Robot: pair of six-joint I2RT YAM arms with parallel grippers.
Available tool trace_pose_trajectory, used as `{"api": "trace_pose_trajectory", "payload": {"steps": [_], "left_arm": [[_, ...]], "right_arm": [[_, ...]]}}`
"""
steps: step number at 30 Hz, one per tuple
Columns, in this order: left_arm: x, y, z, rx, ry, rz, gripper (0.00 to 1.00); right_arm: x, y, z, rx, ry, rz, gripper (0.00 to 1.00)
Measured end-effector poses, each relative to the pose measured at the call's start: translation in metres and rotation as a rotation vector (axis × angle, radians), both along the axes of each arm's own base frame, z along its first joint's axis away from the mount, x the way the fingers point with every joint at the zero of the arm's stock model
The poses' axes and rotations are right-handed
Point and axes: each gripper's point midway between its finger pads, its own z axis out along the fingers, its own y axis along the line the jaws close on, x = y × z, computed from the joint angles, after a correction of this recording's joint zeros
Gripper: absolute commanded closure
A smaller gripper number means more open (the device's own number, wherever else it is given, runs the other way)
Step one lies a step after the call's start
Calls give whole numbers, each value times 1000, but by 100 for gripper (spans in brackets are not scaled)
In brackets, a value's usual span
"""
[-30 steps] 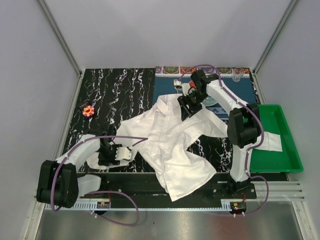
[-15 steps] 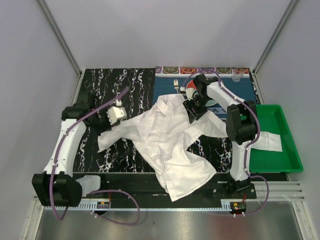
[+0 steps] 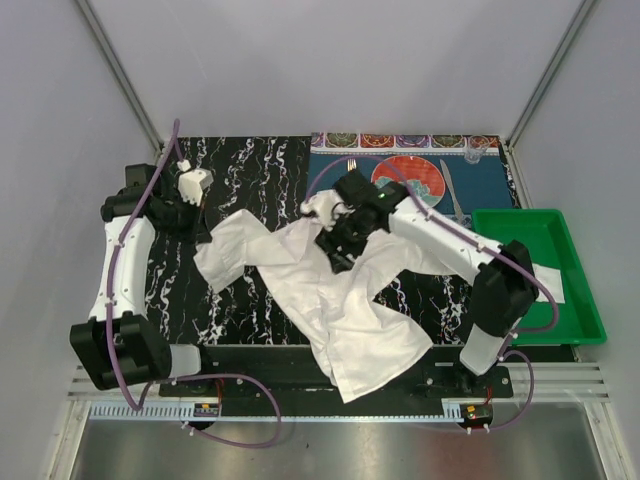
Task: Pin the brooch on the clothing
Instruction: Flatten out the clothes at the center of the board.
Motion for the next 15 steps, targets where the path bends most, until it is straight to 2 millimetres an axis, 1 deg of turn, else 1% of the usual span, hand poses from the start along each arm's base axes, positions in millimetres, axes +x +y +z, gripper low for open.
{"api": "trace_pose_trajectory", "payload": {"steps": [1,3,5,7,10,15], "left_arm": [[4,0,-1,-11,14,18,100],[12,1,-2,-28,33,49,100],[20,2,-2,-44,44,77,100],[25,3,-3,-56,53,101,100],[27,5,-5,-68,67,125,100],[30,7,-8,-84,90,158,100]], "right_arm": [[-15,20,6,21,-26,61,30],[-44,54,8,46,-55,159,29],[-66,74,-1,36,-56,208,28],[-79,87,-15,11,-49,225,26],[-90,105,-43,-40,-50,211,24],[-107,125,-75,-97,-68,200,24]]}}
